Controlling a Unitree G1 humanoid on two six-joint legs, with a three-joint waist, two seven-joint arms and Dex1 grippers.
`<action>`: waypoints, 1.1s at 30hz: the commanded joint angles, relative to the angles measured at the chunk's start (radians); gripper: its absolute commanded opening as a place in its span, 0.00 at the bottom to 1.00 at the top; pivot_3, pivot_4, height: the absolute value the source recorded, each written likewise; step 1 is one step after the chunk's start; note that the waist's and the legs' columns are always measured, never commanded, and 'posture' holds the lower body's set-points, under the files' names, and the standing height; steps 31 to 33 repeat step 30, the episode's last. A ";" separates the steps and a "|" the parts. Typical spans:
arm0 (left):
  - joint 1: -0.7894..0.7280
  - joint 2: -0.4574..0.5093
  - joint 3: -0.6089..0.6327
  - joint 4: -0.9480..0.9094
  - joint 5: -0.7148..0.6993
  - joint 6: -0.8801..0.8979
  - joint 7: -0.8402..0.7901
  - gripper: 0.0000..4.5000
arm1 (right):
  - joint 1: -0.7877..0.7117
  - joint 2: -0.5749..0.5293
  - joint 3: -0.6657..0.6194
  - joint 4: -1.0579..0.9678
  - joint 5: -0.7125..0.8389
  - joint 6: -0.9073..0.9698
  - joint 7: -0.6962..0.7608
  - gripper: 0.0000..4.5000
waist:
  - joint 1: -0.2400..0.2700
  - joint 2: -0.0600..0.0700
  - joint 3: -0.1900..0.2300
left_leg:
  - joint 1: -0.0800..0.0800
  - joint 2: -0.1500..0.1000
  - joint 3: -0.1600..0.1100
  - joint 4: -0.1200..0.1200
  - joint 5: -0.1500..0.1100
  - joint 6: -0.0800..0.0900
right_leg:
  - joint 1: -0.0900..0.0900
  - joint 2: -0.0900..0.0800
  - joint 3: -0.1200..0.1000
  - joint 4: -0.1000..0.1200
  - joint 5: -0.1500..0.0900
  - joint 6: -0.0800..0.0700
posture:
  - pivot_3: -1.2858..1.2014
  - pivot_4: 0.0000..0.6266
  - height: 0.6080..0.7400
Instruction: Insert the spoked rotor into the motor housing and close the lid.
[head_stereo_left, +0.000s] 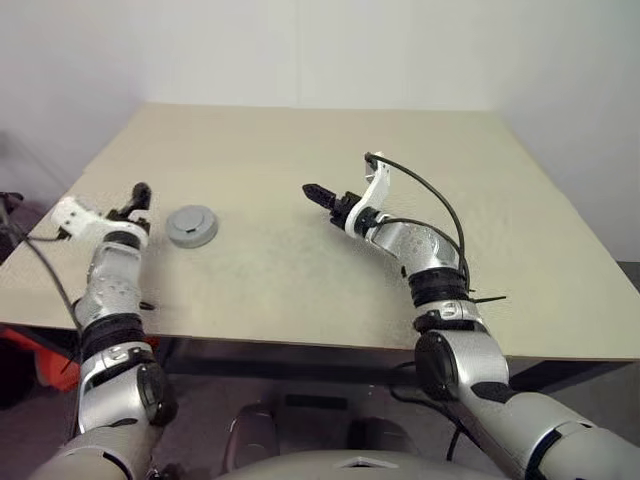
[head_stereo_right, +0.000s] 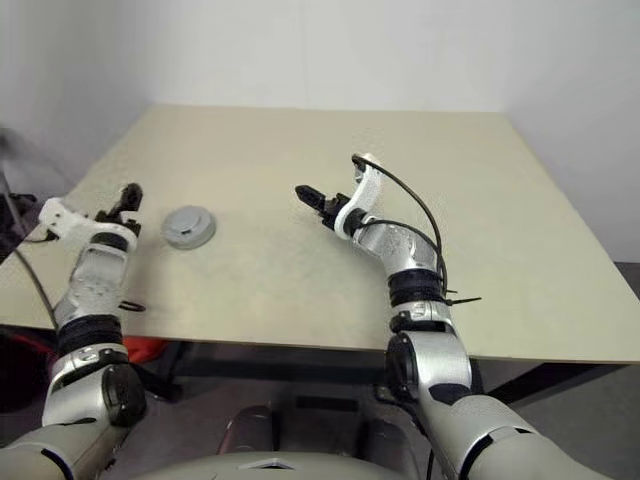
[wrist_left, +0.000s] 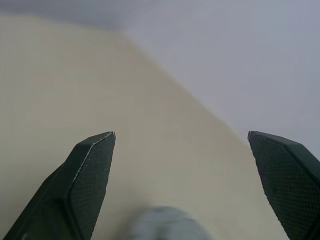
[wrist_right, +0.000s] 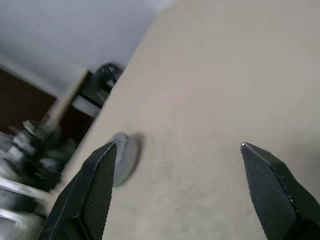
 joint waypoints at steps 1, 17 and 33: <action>0.006 -0.012 -0.134 -0.135 0.049 -0.018 -0.147 1.00 | 0.030 -0.093 0.058 -0.084 -0.074 -0.107 0.123 0.99 | 0.003 0.000 0.000 | 0.000 0.000 0.000 0.000 0.000 0.000 | 0.001 0.000 0.000 -0.001 0.000 0.001 | 0.52 0.00 1.00; 0.034 -0.005 -0.622 -0.073 0.429 -0.131 -0.472 1.00 | 0.182 -0.378 0.151 -0.064 -0.274 -0.298 0.363 0.99 | -0.027 0.001 0.000 | 0.002 0.000 0.002 0.001 0.000 0.001 | 0.002 0.003 0.001 0.002 0.000 -0.001 | 0.52 0.00 1.00; -0.002 -0.048 -0.611 -0.038 0.444 -0.132 -0.484 1.00 | 0.213 -0.387 0.099 -0.117 -0.247 -0.310 0.408 0.99 | -0.024 0.001 0.000 | 0.002 0.000 0.002 0.002 -0.002 0.008 | 0.002 0.002 0.001 0.003 0.000 -0.002 | 0.52 0.00 1.00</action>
